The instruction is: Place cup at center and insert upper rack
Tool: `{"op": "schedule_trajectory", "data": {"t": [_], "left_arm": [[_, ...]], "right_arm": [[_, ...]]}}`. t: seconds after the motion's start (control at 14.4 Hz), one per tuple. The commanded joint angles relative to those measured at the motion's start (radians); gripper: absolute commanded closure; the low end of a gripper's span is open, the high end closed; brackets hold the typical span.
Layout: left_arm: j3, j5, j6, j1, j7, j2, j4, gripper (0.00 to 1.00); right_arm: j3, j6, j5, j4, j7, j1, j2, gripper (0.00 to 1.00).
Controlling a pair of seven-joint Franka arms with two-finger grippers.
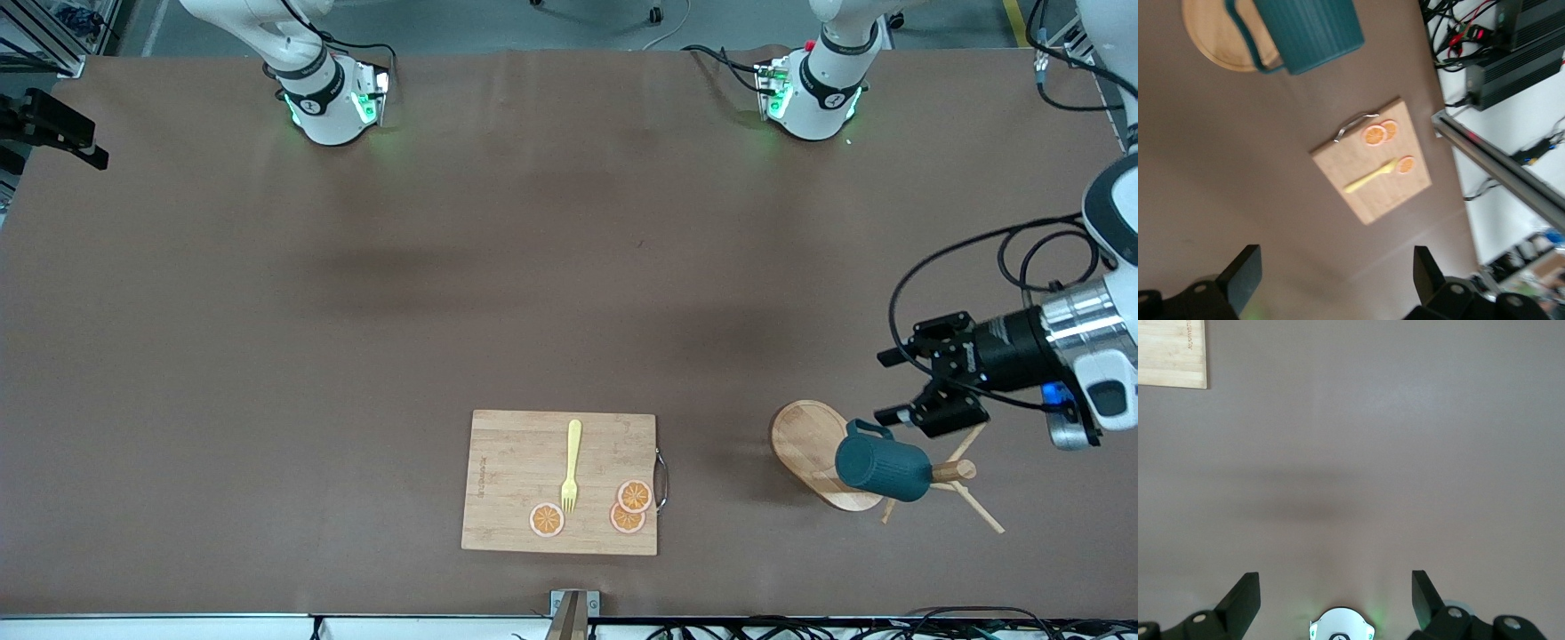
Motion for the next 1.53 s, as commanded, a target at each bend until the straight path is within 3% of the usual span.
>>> {"op": "schedule_trajectory", "data": {"t": [0.0,0.21,0.35,0.49,0.62,0.97,1.25,1.46], "left_arm": [[-0.042,0.205,-0.109,0.006,0.097,-0.095,-0.023,0.0],[-0.051,0.387,-0.241,0.004,0.298,-0.156,-0.024,0.0],[-0.05,0.42,-0.3,0.004,0.419,-0.205,-0.024,0.0],[0.04,0.419,-0.315,-0.049,0.545,-0.285,-0.081,0.0],[0.221,0.406,-0.315,-0.17,0.686,-0.366,-0.159,0.0],[0.383,0.385,-0.305,-0.286,0.817,-0.524,-0.349,0.0],[0.389,0.382,-0.3,-0.303,0.881,-0.578,-0.409,0.0],[0.389,0.382,-0.298,-0.307,0.921,-0.583,-0.402,0.0]], "right_arm": [[-0.005,0.003,-0.003,-0.005,-0.01,0.007,-0.012,0.0],[-0.005,0.003,-0.003,-0.005,-0.01,0.007,-0.012,0.0],[-0.005,0.003,-0.003,-0.003,-0.01,0.007,-0.012,0.0],[-0.005,0.003,-0.003,-0.003,-0.01,0.007,-0.012,0.0],[-0.003,0.003,-0.003,-0.003,-0.012,0.007,-0.012,0.0],[-0.003,0.005,-0.005,-0.003,-0.012,0.009,-0.012,0.0],[-0.003,0.005,-0.003,-0.003,-0.01,0.009,-0.012,0.0],[-0.003,0.005,-0.005,-0.005,-0.01,0.007,-0.012,0.0]]}}
